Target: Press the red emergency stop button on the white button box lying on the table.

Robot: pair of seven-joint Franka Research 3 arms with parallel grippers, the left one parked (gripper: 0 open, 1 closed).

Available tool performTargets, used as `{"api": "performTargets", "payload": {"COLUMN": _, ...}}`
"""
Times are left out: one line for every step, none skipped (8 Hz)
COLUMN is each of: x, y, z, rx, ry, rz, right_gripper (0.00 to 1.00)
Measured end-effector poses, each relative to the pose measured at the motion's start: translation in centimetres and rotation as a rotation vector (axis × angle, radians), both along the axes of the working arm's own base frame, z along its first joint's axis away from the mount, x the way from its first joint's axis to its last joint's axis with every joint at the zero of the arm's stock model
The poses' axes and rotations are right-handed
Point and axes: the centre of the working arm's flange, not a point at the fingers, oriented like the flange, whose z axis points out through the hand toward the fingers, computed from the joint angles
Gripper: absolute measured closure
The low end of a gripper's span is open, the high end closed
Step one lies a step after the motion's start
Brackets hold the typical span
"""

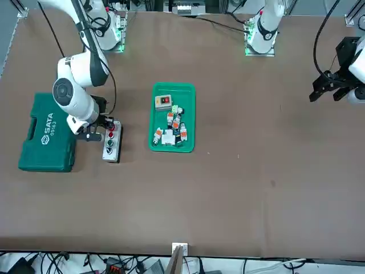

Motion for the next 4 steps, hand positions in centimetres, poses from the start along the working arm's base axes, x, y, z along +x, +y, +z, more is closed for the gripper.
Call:
{"api": "performTargets", "payload": {"x": -0.26, "y": -0.06, "z": -0.38, "rx": -0.001, "ry": 0.003, "rz": 0.0, "right_gripper": 0.98}}
{"api": "performTargets", "payload": {"x": -0.43, "y": -0.11, "z": -0.63, "rx": -0.001, "ry": 0.004, "rz": -0.001, "right_gripper": 0.98}}
{"api": "performTargets", "payload": {"x": -0.48, "y": -0.12, "z": -0.75, "rx": -0.001, "ry": 0.001, "rz": -0.001, "right_gripper": 0.98}}
{"api": "performTargets", "payload": {"x": -0.47, "y": -0.12, "z": -0.78, "rx": 0.0, "ry": -0.004, "rz": -0.001, "right_gripper": 0.98}}
